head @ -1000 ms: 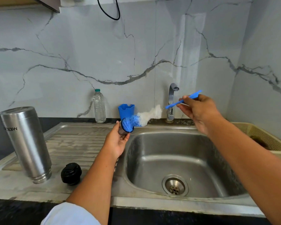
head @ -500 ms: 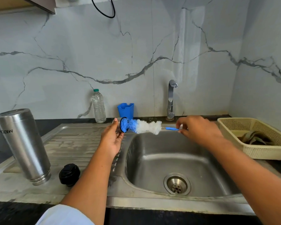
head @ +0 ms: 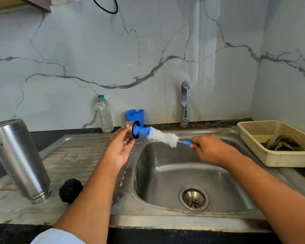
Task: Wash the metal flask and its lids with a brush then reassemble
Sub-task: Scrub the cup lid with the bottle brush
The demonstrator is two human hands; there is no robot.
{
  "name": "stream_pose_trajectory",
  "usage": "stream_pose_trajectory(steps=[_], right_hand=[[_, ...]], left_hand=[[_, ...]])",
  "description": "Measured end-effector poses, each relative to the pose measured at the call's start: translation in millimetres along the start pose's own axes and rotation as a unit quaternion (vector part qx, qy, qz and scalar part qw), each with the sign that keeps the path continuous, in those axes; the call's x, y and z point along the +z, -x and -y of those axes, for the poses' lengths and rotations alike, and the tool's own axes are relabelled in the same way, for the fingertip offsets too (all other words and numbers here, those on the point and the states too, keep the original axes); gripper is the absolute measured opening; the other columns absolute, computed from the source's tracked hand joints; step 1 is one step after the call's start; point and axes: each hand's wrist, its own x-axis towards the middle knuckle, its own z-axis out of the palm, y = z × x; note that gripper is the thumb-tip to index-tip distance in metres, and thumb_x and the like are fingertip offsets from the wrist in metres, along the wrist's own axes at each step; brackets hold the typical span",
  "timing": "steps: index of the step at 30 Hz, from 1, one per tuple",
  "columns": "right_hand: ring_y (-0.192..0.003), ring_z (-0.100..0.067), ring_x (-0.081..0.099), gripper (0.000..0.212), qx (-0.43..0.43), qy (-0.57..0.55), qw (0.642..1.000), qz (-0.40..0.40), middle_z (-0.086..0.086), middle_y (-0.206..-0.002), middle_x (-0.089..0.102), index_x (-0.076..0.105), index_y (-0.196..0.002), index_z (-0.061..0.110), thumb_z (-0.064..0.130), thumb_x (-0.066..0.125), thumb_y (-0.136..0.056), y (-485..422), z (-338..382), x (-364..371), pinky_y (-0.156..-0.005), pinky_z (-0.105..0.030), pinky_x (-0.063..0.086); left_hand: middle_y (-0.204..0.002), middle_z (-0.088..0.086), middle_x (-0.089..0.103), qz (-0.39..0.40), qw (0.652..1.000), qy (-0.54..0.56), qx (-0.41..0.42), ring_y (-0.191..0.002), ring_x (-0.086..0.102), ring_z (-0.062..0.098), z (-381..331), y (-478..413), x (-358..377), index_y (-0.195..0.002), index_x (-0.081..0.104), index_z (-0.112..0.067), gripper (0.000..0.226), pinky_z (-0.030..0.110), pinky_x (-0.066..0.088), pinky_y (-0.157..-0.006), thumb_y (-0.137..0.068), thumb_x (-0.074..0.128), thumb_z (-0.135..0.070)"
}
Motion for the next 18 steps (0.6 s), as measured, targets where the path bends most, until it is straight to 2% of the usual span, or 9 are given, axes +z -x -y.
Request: stream_pose_trajectory(steps=[3, 5, 8, 9, 11, 14, 16, 18], right_hand=[[-0.064, -0.014, 0.055, 0.03, 0.017, -0.108, 0.993, 0.035, 0.004, -0.072, 0.062, 0.067, -0.084, 0.023, 0.034, 0.049, -0.106, 7.4, 5.5, -3.0, -0.06, -0.031, 0.043], [-0.054, -0.012, 0.043, 0.037, 0.048, -0.218, 0.971, 0.087, 0.004, -0.062, 0.051, 0.07, -0.084, 0.018, 0.038, 0.048, -0.107, 11.1, 6.8, -3.6, -0.053, -0.028, 0.035], [-0.047, -0.01, 0.024, 0.041, 0.109, -0.446, 0.865, 0.204, 0.003, -0.057, 0.034, 0.065, -0.086, 0.01, 0.038, 0.045, -0.108, 15.5, 7.7, -3.2, -0.042, -0.022, 0.019], [-0.048, -0.009, 0.022, 0.04, 0.117, -0.47, 0.849, 0.214, 0.003, -0.057, 0.032, 0.064, -0.087, 0.01, 0.038, 0.044, -0.108, 16.6, 7.4, -2.9, -0.041, -0.021, 0.017], [-0.049, -0.009, 0.024, 0.039, 0.113, -0.452, 0.864, 0.193, 0.003, -0.059, 0.035, 0.066, -0.091, 0.011, 0.039, 0.045, -0.108, 16.0, 6.5, 0.4, -0.043, -0.022, 0.019], [-0.055, -0.009, 0.039, 0.028, 0.073, -0.296, 0.947, 0.102, 0.004, -0.068, 0.051, 0.065, -0.099, 0.022, 0.047, 0.053, -0.103, 16.8, 6.2, 7.2, -0.052, -0.024, 0.031], [-0.06, -0.007, 0.048, 0.023, 0.024, -0.204, 0.978, 0.041, 0.007, -0.069, 0.057, 0.06, -0.1, 0.027, 0.049, 0.062, -0.097, 17.4, 4.1, 10.3, -0.058, -0.023, 0.039], [-0.064, -0.009, 0.055, 0.019, -0.006, -0.154, 0.988, 0.003, 0.004, -0.073, 0.061, 0.055, -0.101, 0.031, 0.046, 0.065, -0.096, 16.6, 4.0, 10.3, -0.061, -0.029, 0.05]], left_hand=[[-0.089, 0.009, 0.072, 0.002, 1.0, 0.004, 0.005, -0.096, 0.071, 0.022, 1.1, 2.1, 4.1, -0.093, 0.065, -0.009, 0.004, 0.034, 0.059, -0.088, -0.096, 0.068, -0.01], [-0.093, 0.012, 0.073, 0.005, 0.999, 0.032, 0.004, -0.102, 0.071, 0.024, 0.1, 2.9, 7.0, -0.093, 0.063, -0.01, 0.005, 0.037, 0.059, -0.092, -0.097, 0.067, -0.011], [-0.099, 0.014, 0.074, 0.025, 0.996, 0.08, 0.001, -0.106, 0.071, 0.024, -2.2, 6.2, 10.5, -0.099, 0.062, -0.009, 0.004, 0.038, 0.057, -0.1, -0.097, 0.064, -0.013], [-0.097, 0.013, 0.074, 0.032, 0.996, 0.088, 0.002, -0.103, 0.071, 0.023, -2.6, 7.6, 11.3, -0.1, 0.062, -0.009, 0.004, 0.038, 0.057, -0.1, -0.097, 0.062, -0.012], [-0.094, 0.012, 0.072, 0.045, 0.994, 0.097, 0.002, -0.099, 0.071, 0.023, -2.2, 9.2, 11.5, -0.098, 0.062, -0.01, 0.003, 0.039, 0.058, -0.098, -0.097, 0.059, -0.01], [-0.109, 0.017, 0.07, 0.04, 0.994, 0.099, -0.017, -0.113, 0.068, 0.031, 1.0, 8.4, 10.3, -0.1, 0.062, -0.011, 0.006, 0.046, 0.055, -0.103, -0.095, 0.058, -0.012], [-0.124, 0.019, 0.069, 0.026, 0.996, 0.075, -0.041, -0.121, 0.064, 0.034, 2.9, 6.0, 9.0, -0.111, 0.063, -0.014, 0.018, 0.046, 0.052, -0.104, -0.097, 0.062, -0.025], [-0.13, 0.018, 0.067, 0.012, 0.998, 0.043, -0.052, -0.124, 0.062, 0.03, 3.1, 3.8, 7.8, -0.122, 0.063, -0.018, 0.038, 0.039, 0.052, -0.098, -0.094, 0.07, -0.044]])
